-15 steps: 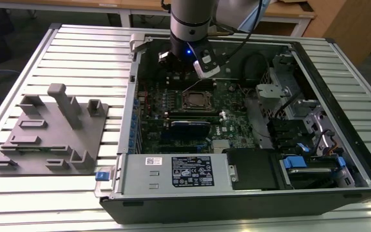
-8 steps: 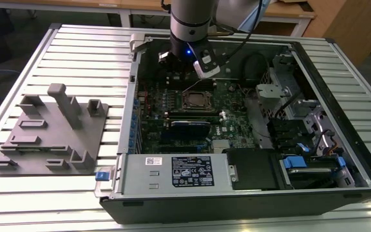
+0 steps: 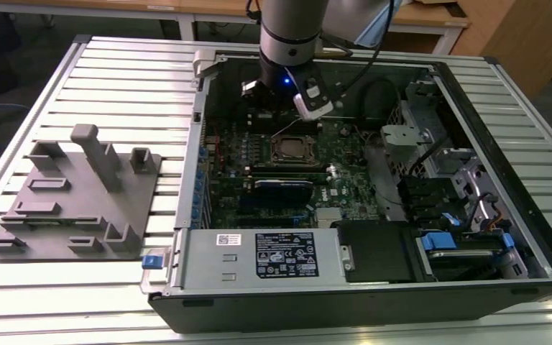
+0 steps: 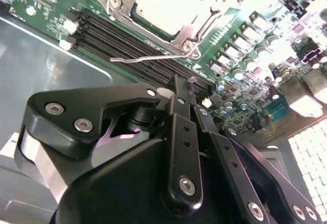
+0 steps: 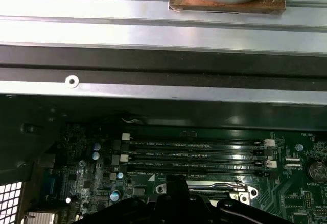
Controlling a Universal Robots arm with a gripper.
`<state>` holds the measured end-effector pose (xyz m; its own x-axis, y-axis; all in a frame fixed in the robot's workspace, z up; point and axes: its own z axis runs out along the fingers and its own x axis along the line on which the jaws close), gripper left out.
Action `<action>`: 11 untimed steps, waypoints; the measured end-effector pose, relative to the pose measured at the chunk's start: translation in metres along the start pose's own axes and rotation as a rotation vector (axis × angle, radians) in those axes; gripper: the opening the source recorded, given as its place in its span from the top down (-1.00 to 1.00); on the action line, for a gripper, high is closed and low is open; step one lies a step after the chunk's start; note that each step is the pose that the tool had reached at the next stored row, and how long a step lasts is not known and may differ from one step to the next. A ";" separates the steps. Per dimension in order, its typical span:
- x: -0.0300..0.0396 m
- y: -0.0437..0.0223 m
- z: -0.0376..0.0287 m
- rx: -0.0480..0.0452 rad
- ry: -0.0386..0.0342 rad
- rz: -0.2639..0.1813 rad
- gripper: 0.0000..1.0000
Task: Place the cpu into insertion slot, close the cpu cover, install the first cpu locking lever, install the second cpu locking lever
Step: 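Install the first cpu locking lever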
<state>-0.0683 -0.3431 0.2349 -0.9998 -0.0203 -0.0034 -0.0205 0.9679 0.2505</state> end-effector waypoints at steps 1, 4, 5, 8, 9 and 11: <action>0.0000 0.0000 0.0000 0.0001 0.0000 0.000 0.80; 0.0000 0.0000 0.0000 0.0001 -0.0001 0.000 0.80; -0.0001 0.0000 0.0000 0.0001 -0.0001 0.000 0.80; -0.0001 0.0000 0.0000 0.0001 0.0000 0.000 0.80; -0.0001 0.0000 0.0000 0.0000 0.0000 0.000 0.80; -0.0001 0.0000 0.0000 0.0001 0.0000 0.000 0.80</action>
<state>-0.0681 -0.3431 0.2349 -0.9998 -0.0202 -0.0034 -0.0204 0.9679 0.2504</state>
